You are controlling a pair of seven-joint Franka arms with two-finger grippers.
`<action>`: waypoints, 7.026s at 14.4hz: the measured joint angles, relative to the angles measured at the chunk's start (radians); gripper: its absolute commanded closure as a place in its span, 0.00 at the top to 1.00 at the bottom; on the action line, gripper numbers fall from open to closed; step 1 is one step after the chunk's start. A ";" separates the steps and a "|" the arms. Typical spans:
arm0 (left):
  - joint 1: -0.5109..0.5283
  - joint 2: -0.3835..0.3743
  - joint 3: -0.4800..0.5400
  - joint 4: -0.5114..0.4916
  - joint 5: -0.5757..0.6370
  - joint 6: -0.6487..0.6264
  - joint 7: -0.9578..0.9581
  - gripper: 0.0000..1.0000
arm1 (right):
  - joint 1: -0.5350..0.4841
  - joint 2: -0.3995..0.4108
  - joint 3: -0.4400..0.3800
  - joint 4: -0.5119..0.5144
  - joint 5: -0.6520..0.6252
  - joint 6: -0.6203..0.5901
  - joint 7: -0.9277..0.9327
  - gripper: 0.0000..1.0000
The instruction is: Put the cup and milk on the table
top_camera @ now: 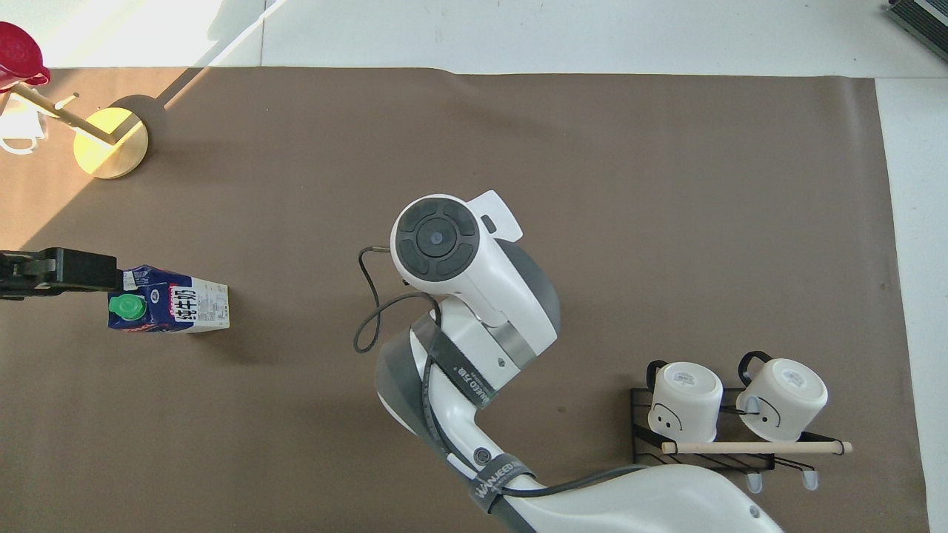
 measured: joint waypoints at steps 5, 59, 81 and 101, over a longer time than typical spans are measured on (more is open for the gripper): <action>0.001 -0.007 0.001 -0.019 0.000 -0.004 0.000 1.00 | 0.019 0.022 0.002 0.017 0.001 0.006 0.061 0.01; -0.049 -0.017 -0.027 -0.455 0.000 0.532 -0.029 0.51 | -0.685 -0.630 -0.012 -0.116 0.010 -0.524 -0.660 1.00; -0.260 0.069 -0.031 -0.475 0.000 0.616 -0.281 1.00 | -0.685 -0.630 -0.023 -0.115 0.010 -0.528 -0.660 1.00; -0.014 0.041 0.010 0.055 0.034 -0.009 0.080 1.00 | -0.685 -0.630 -0.023 -0.115 0.010 -0.528 -0.660 1.00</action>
